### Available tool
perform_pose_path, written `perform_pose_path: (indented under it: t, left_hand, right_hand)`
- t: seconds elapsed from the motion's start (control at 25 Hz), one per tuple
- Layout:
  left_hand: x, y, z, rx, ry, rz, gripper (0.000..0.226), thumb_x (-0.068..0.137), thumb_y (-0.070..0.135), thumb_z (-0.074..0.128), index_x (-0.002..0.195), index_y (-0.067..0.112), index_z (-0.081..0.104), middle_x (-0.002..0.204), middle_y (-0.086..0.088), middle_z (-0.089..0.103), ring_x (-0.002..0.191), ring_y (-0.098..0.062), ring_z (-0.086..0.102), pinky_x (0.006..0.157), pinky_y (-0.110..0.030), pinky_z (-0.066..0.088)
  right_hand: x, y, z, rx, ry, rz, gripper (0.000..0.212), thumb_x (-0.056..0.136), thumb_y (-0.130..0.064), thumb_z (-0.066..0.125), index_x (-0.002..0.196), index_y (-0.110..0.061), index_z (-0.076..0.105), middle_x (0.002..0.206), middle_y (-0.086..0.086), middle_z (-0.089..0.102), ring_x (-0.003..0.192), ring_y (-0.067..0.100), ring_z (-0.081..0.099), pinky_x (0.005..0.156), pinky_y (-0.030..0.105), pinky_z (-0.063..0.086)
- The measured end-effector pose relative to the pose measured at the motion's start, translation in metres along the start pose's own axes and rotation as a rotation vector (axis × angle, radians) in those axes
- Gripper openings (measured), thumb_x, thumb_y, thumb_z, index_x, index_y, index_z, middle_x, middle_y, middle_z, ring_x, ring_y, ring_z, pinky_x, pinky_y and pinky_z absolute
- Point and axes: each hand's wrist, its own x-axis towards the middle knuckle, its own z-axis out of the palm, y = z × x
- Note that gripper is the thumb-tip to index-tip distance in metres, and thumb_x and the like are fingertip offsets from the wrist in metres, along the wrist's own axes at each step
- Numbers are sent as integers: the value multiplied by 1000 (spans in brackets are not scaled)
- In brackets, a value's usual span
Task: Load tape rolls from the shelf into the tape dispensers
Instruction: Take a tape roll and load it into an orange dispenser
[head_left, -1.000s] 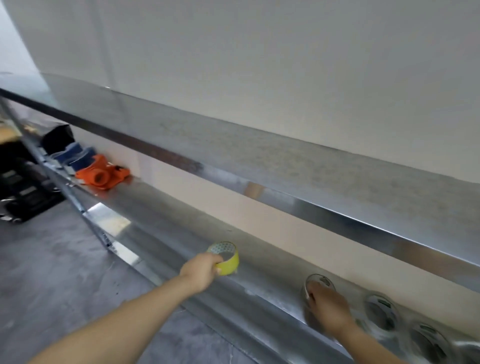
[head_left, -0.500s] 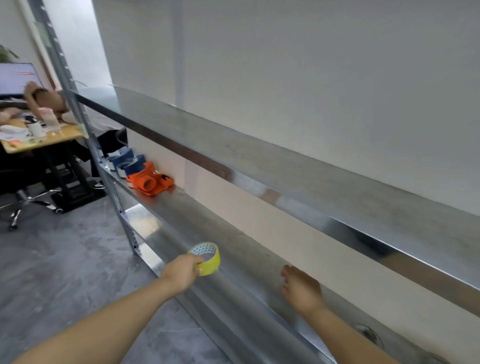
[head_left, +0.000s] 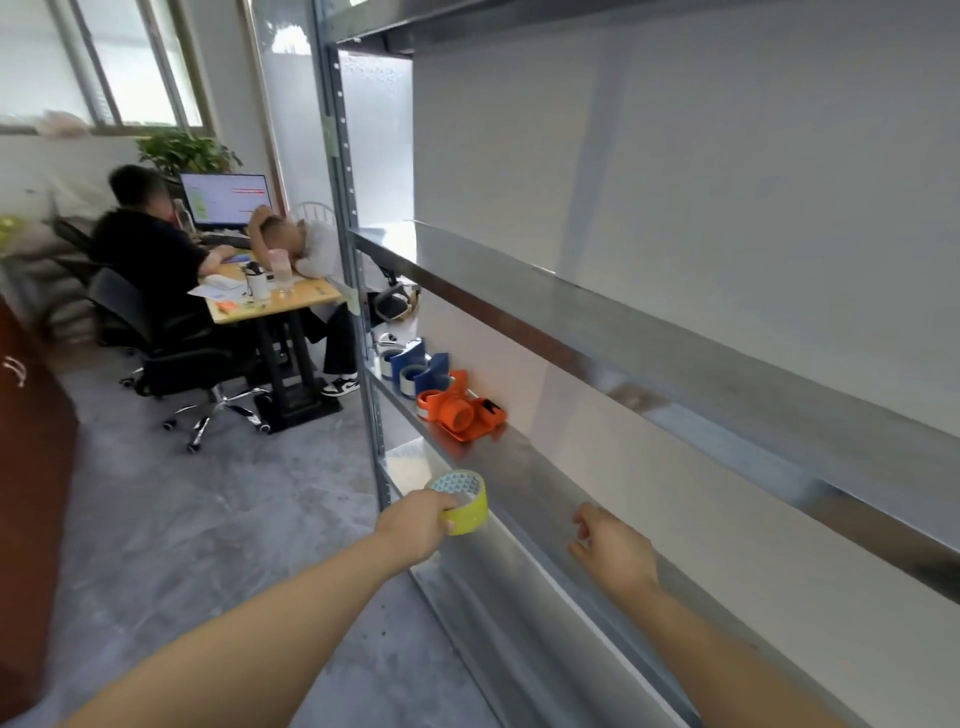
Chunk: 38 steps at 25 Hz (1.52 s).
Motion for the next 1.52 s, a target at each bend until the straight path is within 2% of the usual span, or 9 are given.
perform_pose_path:
  t: [0.16, 0.44, 0.64, 0.8, 0.92, 1.04, 1.12, 1.32, 1.52]
  left_hand:
    - [29, -38, -28, -15, 17, -59, 37, 88, 21, 51, 123, 28, 62, 128, -8, 63, 116, -31, 58, 88, -34, 48]
    - [110, -90, -41, -57, 0, -139, 42, 91, 26, 54, 133, 28, 56, 135, -4, 60, 121, -28, 57, 95, -31, 46]
    - [189, -107, -46, -318, -57, -146, 12, 85, 14, 57, 84, 24, 65, 92, -5, 64, 88, -24, 66, 73, -30, 57]
    - [249, -117, -40, -442, -112, -118, 26, 90, 10, 58, 115, 8, 64, 103, -6, 61, 88, -21, 65, 55, -11, 46]
    - [276, -118, -31, -548, -137, -86, 21, 93, 4, 56, 112, 5, 63, 108, -12, 61, 83, -18, 60, 58, -12, 48]
    - [303, -116, -26, -600, -228, -47, 13, 91, -1, 55, 94, 5, 66, 86, -10, 61, 72, -18, 59, 65, -30, 54]
    - [322, -117, -19, -601, -319, -23, 19, 90, -1, 55, 104, -2, 66, 85, -12, 65, 71, -17, 63, 72, -35, 55]
    - [356, -111, -18, -593, -519, 76, 30, 97, 15, 52, 125, 8, 57, 95, -3, 68, 68, -6, 69, 65, -18, 55]
    - [383, -110, -45, -623, -664, 245, 10, 97, 26, 53, 94, 35, 56, 101, -1, 68, 62, -11, 69, 67, -23, 53]
  right_hand:
    - [52, -55, 5, 40, -9, -10, 37, 85, -37, 58, 119, -24, 55, 107, -6, 66, 97, 17, 63, 78, 30, 50]
    - [154, -107, 25, 122, -7, -18, 37, 85, -39, 62, 118, -24, 56, 109, -6, 67, 100, 15, 63, 79, 28, 47]
    - [234, -112, 51, 222, -52, 57, 27, 84, -37, 64, 108, -26, 58, 108, -7, 67, 99, 16, 63, 81, 27, 45]
    - [286, -120, 70, 323, -121, 112, 18, 89, -26, 57, 105, -20, 64, 113, 0, 68, 102, 21, 62, 89, 33, 48]
    - [299, -131, 82, 753, -201, 229, 27, 81, -4, 58, 104, -17, 61, 109, 9, 69, 87, 17, 62, 81, 37, 55]
    - [302, -139, 86, 1111, -243, 237, 41, 72, -14, 71, 110, -17, 55, 101, 0, 67, 86, 13, 64, 61, 20, 51]
    - [306, -142, 95, 1110, -146, 299, 29, 75, -12, 76, 98, -13, 58, 90, -5, 65, 81, 11, 63, 60, 17, 51]
    - [322, -147, 105, 979, 166, 506, 10, 81, -9, 71, 78, -7, 61, 78, -5, 61, 72, 11, 57, 66, 20, 45]
    - [329, -163, 101, 744, 369, 552, 11, 83, -18, 68, 78, -25, 61, 96, -10, 64, 89, 4, 59, 71, 18, 44]
